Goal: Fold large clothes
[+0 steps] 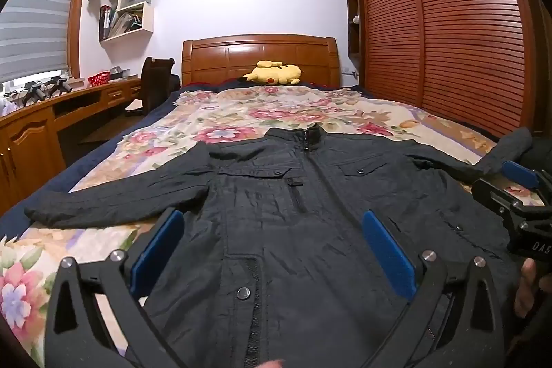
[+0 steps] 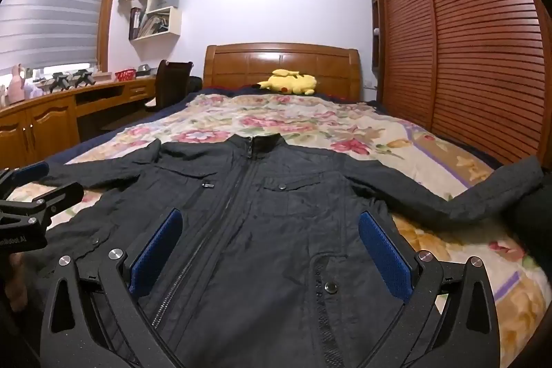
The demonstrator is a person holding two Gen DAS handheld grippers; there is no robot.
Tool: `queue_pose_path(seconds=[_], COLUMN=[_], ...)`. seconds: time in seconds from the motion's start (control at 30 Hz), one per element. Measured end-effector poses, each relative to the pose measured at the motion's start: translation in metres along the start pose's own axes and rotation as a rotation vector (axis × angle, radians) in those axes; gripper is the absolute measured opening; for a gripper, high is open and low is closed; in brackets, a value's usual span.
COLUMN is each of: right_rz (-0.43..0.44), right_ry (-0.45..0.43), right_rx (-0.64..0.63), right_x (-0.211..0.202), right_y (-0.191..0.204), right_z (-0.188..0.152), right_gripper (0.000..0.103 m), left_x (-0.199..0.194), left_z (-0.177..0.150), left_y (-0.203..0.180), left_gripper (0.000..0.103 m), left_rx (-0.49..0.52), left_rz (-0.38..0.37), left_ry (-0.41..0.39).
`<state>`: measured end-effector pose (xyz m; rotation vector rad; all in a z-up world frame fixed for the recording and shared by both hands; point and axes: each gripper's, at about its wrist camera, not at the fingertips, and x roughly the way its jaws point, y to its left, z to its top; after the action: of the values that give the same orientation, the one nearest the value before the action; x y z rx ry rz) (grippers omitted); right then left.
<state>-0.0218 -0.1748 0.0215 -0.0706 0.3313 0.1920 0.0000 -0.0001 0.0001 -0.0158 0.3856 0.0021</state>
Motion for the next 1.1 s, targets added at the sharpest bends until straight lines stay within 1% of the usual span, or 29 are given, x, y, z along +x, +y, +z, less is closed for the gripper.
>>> queue_pose_path(seconds=[0.27, 0.3, 0.47, 0.5, 0.63, 0.67, 0.83, 0.87, 1.1], right_rz=[0.002, 0.003, 0.004, 0.002, 0.001, -0.001, 0.000, -0.001, -0.002], right_ry=[0.011, 0.009, 0.008, 0.012, 0.011, 0.010, 0.011, 0.010, 0.009], right_rx=[-0.006, 0.011, 0.002, 0.014, 0.010, 0.011, 0.011, 0.010, 0.011], right_x=[0.000, -0.001, -0.006, 0.000, 0.000, 0.000, -0.001, 0.000, 0.000], right_y=[-0.002, -0.011, -0.010, -0.006, -0.005, -0.004, -0.004, -0.004, -0.004], right_z=[0.000, 0.004, 0.005, 0.002, 0.002, 0.001, 0.002, 0.001, 0.001], right_gripper=[0.103, 0.103, 0.103, 0.103, 0.103, 0.103, 0.103, 0.103, 0.103], left_x=[-0.001, -0.001, -0.004, -0.004, -0.004, -0.002, -0.008, -0.011, -0.012], left_z=[0.000, 0.000, 0.000, 0.000, 0.000, 0.002, 0.005, 0.005, 0.006], left_y=[0.000, 0.000, 0.004, 0.004, 0.003, 0.009, 0.012, 0.006, 0.003], left_gripper=[0.103, 0.103, 0.103, 0.103, 0.103, 0.103, 0.103, 0.103, 0.103], left_rx=[0.001, 0.002, 0.001, 0.001, 0.000, 0.000, 0.000, -0.001, -0.003], left_rz=[0.003, 0.001, 0.002, 0.002, 0.002, 0.002, 0.005, 0.010, 0.012], left_ry=[-0.008, -0.008, -0.011, -0.011, -0.013, -0.014, -0.020, -0.024, -0.029])
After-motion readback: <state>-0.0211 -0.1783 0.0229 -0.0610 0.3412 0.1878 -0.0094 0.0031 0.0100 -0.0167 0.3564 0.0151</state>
